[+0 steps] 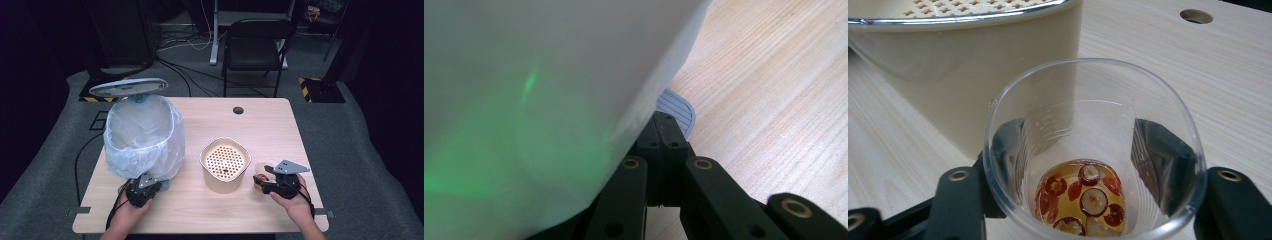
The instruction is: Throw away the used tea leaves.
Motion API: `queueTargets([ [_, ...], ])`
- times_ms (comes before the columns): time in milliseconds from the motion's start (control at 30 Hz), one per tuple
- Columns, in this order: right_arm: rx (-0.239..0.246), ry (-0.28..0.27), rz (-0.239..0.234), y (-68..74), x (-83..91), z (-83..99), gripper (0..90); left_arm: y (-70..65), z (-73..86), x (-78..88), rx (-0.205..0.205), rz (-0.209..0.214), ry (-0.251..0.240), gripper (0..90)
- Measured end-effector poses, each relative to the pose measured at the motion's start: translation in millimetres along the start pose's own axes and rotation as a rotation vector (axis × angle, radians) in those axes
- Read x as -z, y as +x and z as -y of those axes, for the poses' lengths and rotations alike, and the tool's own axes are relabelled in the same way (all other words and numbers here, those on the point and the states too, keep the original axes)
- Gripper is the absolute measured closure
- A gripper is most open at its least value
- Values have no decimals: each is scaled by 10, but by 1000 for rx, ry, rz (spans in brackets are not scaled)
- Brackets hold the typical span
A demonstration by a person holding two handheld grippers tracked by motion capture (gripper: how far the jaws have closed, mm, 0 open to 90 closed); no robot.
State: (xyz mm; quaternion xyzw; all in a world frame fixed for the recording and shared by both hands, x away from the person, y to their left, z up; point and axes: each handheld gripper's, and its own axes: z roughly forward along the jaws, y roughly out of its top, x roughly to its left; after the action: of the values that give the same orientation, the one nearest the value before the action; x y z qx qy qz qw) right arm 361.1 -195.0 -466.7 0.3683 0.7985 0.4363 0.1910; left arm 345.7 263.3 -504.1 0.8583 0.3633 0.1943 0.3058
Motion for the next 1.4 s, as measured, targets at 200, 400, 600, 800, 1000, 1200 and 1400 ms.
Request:
queueTargets([
  [200,11,5,-10,16,21,-62,412,0,0,0,0,0,0,900],
  [400,34,0,-8,-2,56,-138,463,0,0,-1,0,1,-1,900],
  [600,36,-18,-11,-47,135,-189,484,0,0,0,0,1,-1,900],
  [800,43,-22,-1,-85,189,-254,484,-2,1,-1,3,0,-2,900],
  [1000,82,-26,10,-132,266,-415,486,0,1,-1,1,1,-2,900],
  [1200,111,-30,5,-190,297,-571,486,0,1,-1,1,1,-1,900],
  [1400,145,-22,5,-216,301,-723,487,1,1,-1,1,2,-2,900],
])
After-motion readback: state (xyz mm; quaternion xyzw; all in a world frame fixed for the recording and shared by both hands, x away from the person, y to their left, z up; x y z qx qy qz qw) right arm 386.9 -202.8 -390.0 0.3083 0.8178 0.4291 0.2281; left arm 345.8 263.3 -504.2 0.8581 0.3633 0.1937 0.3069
